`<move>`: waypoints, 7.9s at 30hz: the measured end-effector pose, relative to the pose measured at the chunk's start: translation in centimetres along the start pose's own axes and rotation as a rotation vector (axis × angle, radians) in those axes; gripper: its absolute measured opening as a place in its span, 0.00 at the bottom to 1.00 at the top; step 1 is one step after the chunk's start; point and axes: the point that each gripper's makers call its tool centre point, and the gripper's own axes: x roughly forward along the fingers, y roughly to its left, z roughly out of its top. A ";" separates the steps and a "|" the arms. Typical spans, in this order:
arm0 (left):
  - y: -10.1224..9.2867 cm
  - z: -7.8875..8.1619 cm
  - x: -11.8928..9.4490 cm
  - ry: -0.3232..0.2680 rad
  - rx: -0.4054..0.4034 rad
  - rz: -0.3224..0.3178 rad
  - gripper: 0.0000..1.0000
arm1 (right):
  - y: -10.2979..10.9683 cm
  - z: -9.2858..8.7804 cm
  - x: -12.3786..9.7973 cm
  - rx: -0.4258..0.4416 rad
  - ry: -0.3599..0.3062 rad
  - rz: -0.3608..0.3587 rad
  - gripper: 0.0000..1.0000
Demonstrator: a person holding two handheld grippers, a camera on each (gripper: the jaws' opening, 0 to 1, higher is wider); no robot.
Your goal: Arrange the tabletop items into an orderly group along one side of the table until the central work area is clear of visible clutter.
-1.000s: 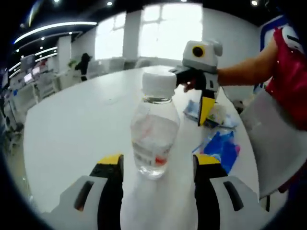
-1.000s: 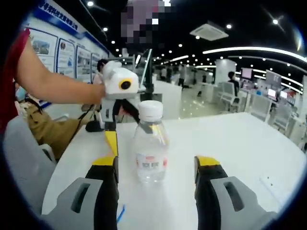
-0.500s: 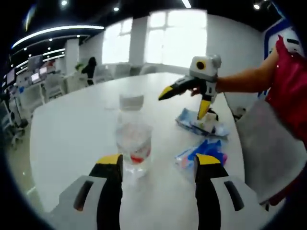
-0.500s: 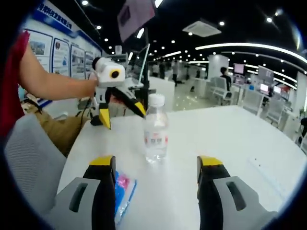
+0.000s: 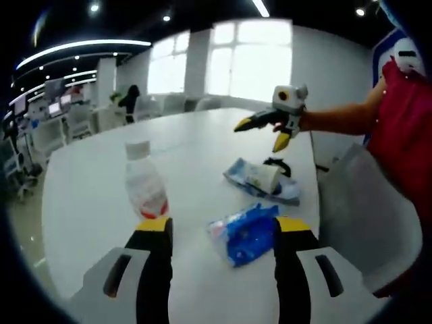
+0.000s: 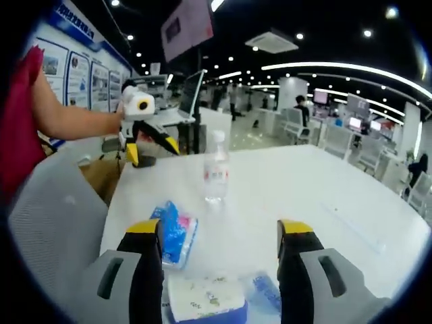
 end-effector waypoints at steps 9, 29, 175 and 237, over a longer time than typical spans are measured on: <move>-3.8 0.8 0.0 -0.003 -0.032 0.028 0.57 | 1.2 -2.4 -5.4 0.038 0.017 -0.046 0.68; -10.4 2.3 -0.2 -0.095 -0.021 0.131 0.56 | 3.7 -5.5 -7.8 0.037 0.056 -0.112 0.64; -17.2 7.0 12.7 0.071 0.718 -0.144 0.63 | 6.4 2.0 -7.5 0.258 0.362 0.102 0.01; -15.0 9.1 12.0 -0.168 0.283 -0.140 0.41 | 8.6 2.8 -7.8 0.073 0.088 0.127 0.99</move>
